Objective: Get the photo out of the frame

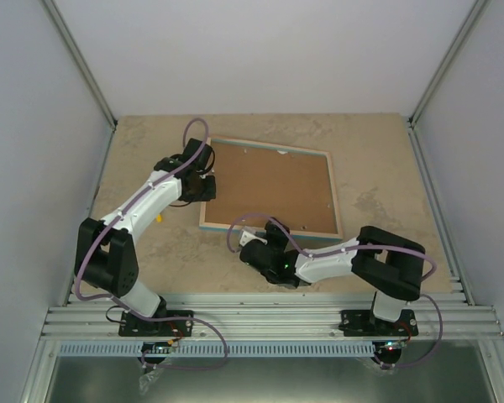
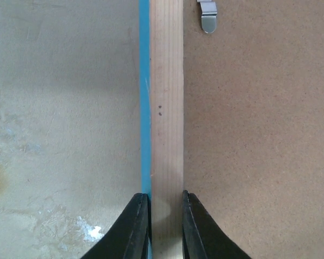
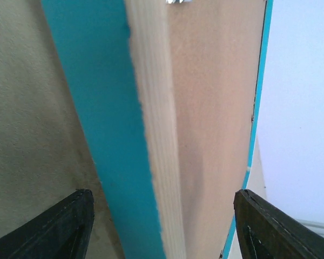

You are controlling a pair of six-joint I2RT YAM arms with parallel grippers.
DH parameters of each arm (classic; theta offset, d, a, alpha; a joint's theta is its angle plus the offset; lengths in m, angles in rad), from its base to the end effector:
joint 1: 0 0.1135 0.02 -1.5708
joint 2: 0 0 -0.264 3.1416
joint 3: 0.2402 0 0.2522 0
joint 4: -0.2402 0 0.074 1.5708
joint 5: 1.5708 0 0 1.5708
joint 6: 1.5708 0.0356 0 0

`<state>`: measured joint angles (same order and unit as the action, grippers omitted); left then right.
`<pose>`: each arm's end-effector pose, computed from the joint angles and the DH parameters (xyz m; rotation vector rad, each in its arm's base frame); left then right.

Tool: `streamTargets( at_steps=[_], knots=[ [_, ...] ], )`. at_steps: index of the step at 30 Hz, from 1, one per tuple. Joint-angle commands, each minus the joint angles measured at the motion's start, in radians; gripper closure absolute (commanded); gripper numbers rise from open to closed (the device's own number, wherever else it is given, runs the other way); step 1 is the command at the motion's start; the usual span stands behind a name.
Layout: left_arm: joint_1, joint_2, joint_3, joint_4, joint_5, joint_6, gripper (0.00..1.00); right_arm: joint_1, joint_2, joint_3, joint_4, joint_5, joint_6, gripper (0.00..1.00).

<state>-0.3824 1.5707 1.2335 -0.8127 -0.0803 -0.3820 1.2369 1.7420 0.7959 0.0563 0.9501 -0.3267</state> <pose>0.2940 -0.1152 0.2531 -0.0228 2.7194 -0.1153 0.1311 0.2896 0.1365 -1.1888 1.7320 -0.6329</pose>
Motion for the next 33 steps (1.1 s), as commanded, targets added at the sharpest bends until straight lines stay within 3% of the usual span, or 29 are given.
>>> streamTargets(
  at_steps=[1, 6, 10, 16, 20, 24, 28, 30, 33],
  knots=[
    [-0.001, -0.047, 0.048, 0.025, 0.076, -0.018, 1.0, 0.004, 0.053, -0.066, 0.323, 0.104, -0.201, 0.29],
    [-0.001, -0.05, 0.054, 0.017, 0.079, -0.021, 1.0, 0.001, 0.112, -0.12, 0.61, 0.142, -0.417, 0.34],
    [-0.001, -0.04, 0.073, 0.002, 0.07, -0.018, 1.0, -0.005, 0.13, -0.125, 0.667, 0.132, -0.445, 0.39],
    [-0.001, -0.034, 0.095, -0.011, 0.036, -0.017, 1.0, -0.004, 0.115, -0.154, 0.791, 0.137, -0.543, 0.64],
    [-0.001, -0.023, 0.114, -0.008, 0.021, -0.022, 1.0, -0.005, 0.074, -0.146, 0.784, 0.127, -0.561, 0.85],
    [0.012, -0.015, 0.147, -0.008, 0.039, -0.036, 0.96, -0.002, -0.008, -0.143, 0.762, 0.114, -0.563, 0.99],
    [0.03, -0.051, 0.169, 0.005, 0.056, -0.064, 0.84, 0.0, -0.091, -0.124, 0.676, 0.089, -0.558, 1.0],
    [0.049, -0.088, 0.18, 0.016, 0.074, -0.082, 0.73, 0.0, -0.143, -0.113, 0.623, 0.074, -0.544, 1.0],
    [0.076, -0.151, 0.189, 0.039, 0.08, -0.105, 0.66, 0.0, -0.231, -0.07, 0.458, 0.031, -0.482, 1.0]
  ],
)
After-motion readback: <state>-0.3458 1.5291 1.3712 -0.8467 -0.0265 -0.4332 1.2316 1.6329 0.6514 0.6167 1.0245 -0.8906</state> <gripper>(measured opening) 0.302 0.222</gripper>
